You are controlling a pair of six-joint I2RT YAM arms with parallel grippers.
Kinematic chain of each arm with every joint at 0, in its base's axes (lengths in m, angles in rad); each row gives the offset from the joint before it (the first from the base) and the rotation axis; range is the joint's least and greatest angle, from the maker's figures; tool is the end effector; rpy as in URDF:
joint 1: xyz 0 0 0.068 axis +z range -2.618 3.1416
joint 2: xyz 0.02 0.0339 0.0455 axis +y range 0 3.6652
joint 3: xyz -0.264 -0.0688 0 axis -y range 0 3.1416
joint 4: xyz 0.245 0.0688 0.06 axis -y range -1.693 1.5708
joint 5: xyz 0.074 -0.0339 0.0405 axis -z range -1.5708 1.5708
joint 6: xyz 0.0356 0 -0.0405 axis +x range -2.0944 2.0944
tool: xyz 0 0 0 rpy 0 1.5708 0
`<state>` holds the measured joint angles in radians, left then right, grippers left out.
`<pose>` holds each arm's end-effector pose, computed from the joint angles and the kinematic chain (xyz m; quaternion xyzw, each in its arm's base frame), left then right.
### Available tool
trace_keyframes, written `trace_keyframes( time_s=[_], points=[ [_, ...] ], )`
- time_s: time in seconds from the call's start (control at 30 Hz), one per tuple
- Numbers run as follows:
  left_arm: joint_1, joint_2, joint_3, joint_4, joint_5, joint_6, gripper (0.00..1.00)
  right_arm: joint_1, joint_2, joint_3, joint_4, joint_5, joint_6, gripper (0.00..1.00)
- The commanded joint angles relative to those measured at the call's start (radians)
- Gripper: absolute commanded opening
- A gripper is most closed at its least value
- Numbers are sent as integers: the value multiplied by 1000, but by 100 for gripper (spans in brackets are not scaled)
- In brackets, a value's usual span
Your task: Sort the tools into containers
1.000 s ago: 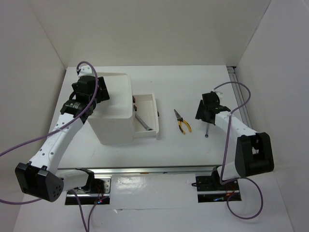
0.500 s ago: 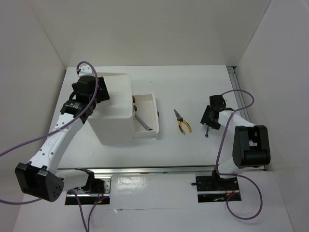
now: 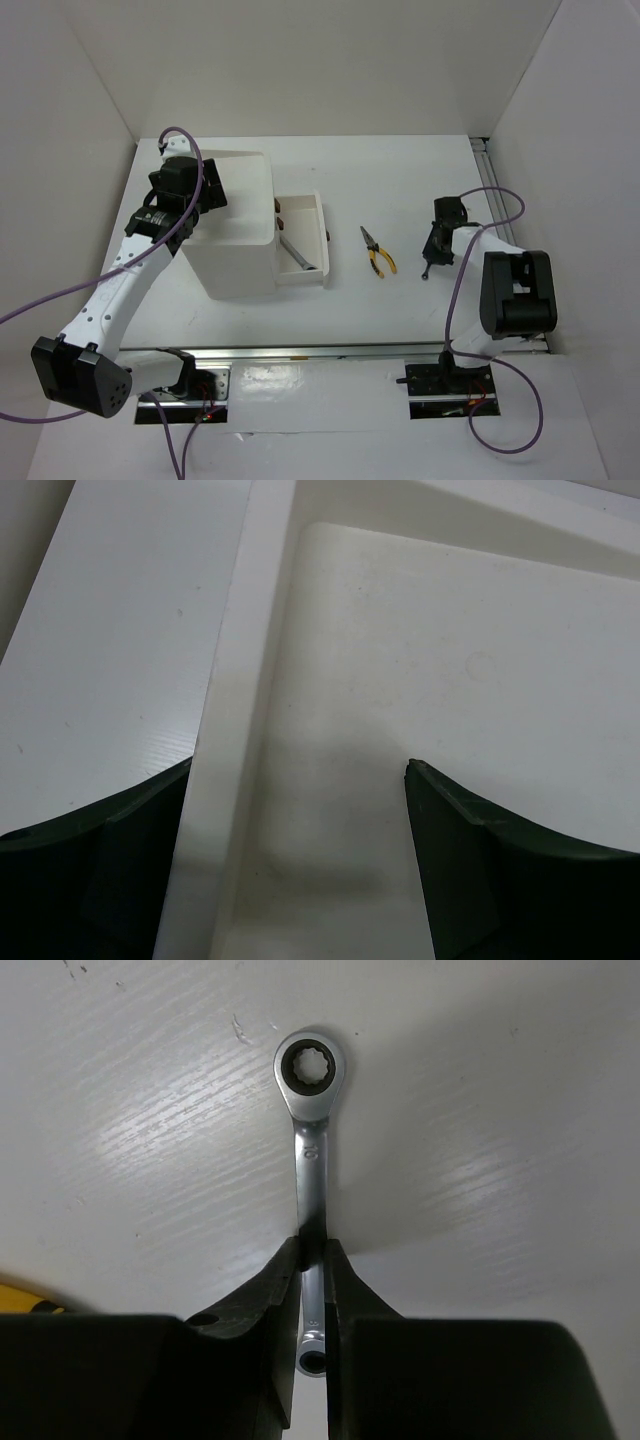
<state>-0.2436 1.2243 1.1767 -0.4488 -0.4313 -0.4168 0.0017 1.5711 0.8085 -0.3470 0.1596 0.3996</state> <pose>0.2670 -0.0510 0.3594 -0.1817 0.8266 0.0118 0.5325 0.2873 -0.0052 0.1539 0.2097 0.9477 -0.0306 0.2387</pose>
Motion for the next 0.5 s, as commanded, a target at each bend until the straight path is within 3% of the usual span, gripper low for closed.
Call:
trace_keyframes(
  time_s=[0.0, 0.1, 0.33, 0.47],
  points=[
    [-34, 81, -54, -154, 184, -5, 90, -5, 78, -35, 8, -48, -5, 0],
    [-34, 72, -54, -154, 184, -5, 90, -5, 64, -13, 8, -87, -27, 0],
    [-34, 72, -54, -154, 175, -5, 90, 55, -196, 10, 125, -279, -32, 0],
    [-34, 72, -54, -154, 175, -5, 90, 160, -188, 129, 114, -344, 13, 0]
  ],
)
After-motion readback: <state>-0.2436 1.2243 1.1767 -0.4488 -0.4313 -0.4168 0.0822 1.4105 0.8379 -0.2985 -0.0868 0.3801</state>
